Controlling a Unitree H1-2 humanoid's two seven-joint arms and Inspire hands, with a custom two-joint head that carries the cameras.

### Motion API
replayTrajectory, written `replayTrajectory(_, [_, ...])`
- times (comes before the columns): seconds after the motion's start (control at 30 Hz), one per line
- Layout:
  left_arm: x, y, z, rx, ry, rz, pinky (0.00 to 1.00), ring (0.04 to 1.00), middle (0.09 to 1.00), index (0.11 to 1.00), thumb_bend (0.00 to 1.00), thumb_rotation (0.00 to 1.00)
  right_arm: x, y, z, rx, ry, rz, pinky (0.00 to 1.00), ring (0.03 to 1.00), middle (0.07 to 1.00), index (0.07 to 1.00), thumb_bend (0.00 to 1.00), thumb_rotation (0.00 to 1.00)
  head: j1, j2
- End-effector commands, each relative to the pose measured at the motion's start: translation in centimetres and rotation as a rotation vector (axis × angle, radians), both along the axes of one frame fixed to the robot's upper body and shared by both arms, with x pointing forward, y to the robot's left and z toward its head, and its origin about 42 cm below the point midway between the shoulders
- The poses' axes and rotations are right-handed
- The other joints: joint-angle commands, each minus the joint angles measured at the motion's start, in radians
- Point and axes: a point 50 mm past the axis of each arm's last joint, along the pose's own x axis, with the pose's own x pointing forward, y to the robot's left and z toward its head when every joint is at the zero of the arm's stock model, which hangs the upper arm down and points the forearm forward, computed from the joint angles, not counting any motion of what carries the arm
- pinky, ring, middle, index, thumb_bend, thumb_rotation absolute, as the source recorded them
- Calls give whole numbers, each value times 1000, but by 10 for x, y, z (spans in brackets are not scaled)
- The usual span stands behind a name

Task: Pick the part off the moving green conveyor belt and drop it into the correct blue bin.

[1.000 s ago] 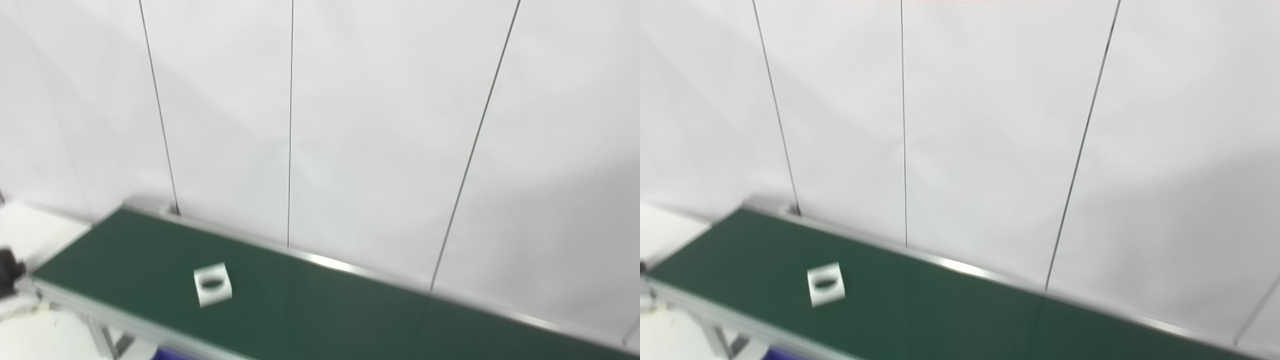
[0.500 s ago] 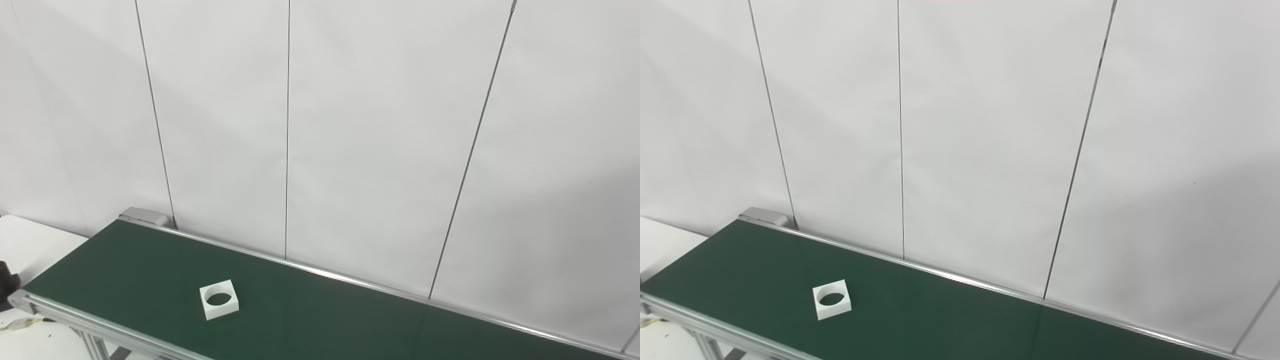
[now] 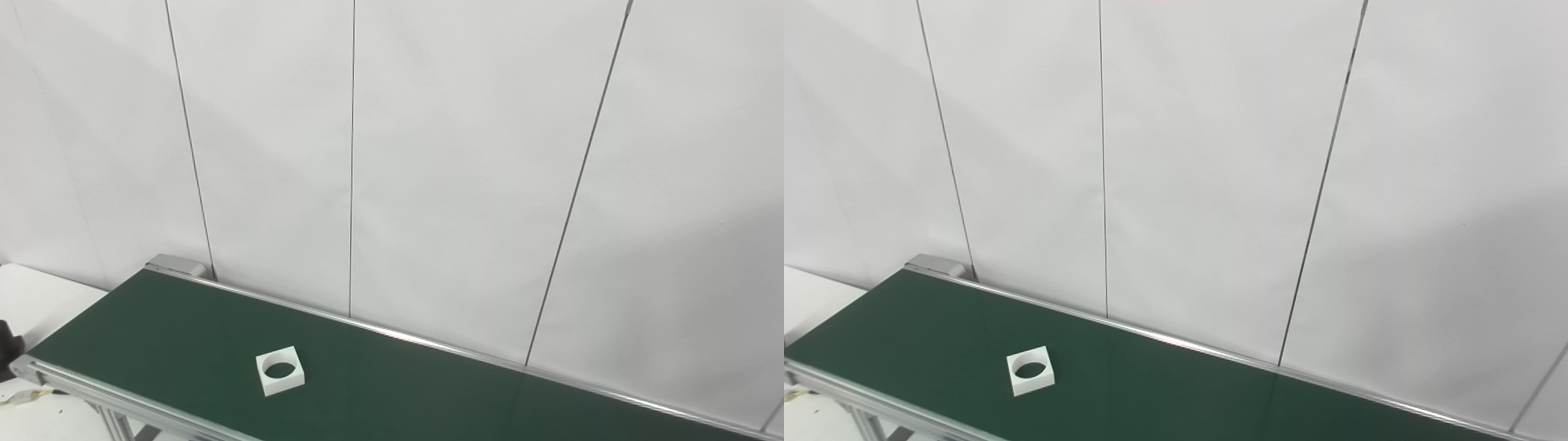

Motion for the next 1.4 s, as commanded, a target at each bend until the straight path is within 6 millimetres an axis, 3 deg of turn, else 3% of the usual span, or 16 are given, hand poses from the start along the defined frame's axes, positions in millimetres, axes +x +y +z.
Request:
replayTrajectory(0.0, [4,-1,17,-70,-77,15,586,699,754,685,896,76,5,1,16,15,-69,10,738,864,893,826,815,5,0,0])
replayTrajectory(0.13, [2,-3,27,-141,-82,40,585,704,763,704,900,88,7,1,19,18,-78,15,734,865,898,831,817,9,-3,41])
replayTrajectory(0.17, [2,-4,31,-163,-86,48,583,706,765,707,900,83,8,1,21,16,-84,19,734,865,899,831,817,7,-1,80])
replayTrajectory(0.23, [2,-5,37,-188,-100,60,590,717,774,718,896,78,10,1,23,14,-95,23,734,859,898,837,815,52,-2,81])
replayTrajectory(0.4, [7,-9,55,-247,-155,82,601,734,787,738,856,115,12,4,31,23,-87,25,765,872,909,852,784,119,-8,145])
replayTrajectory(0.6, [13,-10,78,-297,-205,51,654,774,817,776,809,161,14,8,35,36,-99,25,785,874,912,859,760,168,-5,181])
replayTrajectory(1.07, [46,12,124,-198,-299,60,711,820,857,826,790,242,22,13,33,48,-120,32,801,881,910,865,735,240,-3,183])
replayTrajectory(1.37, [81,42,144,18,-331,131,818,854,872,861,800,355,26,16,29,55,-122,34,813,885,908,871,735,224,-2,169])
